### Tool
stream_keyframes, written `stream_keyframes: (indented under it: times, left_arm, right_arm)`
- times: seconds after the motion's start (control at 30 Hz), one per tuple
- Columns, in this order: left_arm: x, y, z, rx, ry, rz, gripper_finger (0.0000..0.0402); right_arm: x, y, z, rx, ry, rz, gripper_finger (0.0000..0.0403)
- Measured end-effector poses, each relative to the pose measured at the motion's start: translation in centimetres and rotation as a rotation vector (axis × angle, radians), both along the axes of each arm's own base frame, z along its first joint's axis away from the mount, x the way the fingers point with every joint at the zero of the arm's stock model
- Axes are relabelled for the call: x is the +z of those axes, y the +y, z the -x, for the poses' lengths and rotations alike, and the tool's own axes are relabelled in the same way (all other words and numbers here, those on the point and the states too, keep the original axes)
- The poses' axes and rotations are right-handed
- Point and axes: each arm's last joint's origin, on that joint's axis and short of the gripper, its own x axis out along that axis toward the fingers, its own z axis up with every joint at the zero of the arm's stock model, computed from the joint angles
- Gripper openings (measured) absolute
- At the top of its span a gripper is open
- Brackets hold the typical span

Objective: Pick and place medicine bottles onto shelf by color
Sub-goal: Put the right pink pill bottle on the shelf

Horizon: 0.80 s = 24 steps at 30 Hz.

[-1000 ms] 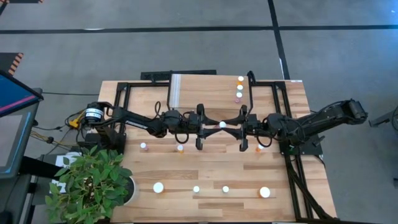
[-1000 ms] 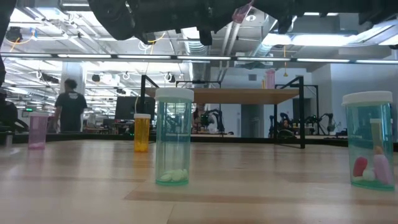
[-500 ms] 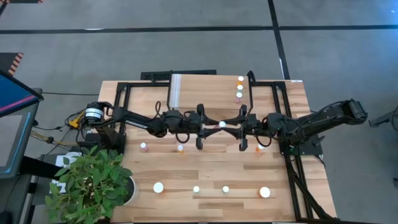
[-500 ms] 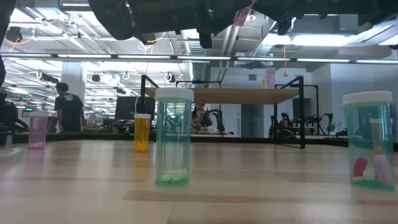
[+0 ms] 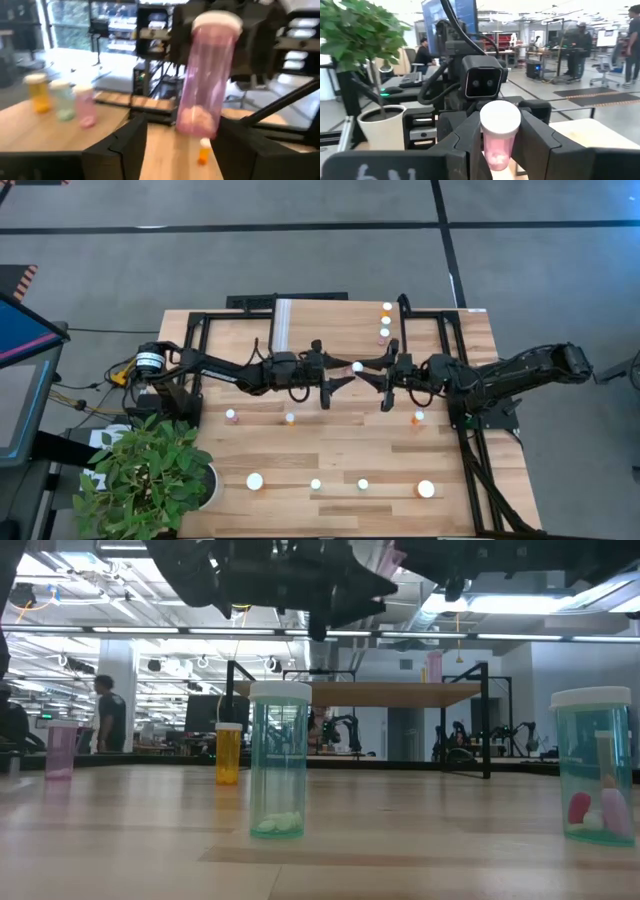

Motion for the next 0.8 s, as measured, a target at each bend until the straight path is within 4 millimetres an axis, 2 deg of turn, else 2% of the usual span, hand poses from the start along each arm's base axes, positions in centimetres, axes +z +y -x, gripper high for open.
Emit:
stream_keyframes:
  times: [0.17, 0.4, 0.57, 0.8]
  left_arm:
    - [0.3, 1.1, 0.6, 0.082, 0.050, -0.002, 0.0209]
    - [0.9, 1.5, 1.7, 0.229, 0.159, -0.027, 0.0212]
    - [1.5, 1.5, 2.2, 0.232, 0.176, -0.027, 0.0212]
    - [1.6, 1.3, 2.2, 0.225, 0.164, -0.027, 0.0212]
  right_arm:
    - [0.0, -1.1, 0.0, -0.048, 0.004, 0.000, 0.0129]
    - [0.0, -3.1, 0.2, -0.137, -0.002, 0.000, 0.0131]
    - [0.1, -5.3, 0.5, -0.233, 0.007, -0.001, 0.0132]
    - [2.3, -8.5, 0.1, -0.364, 0.130, -0.015, 0.0132]
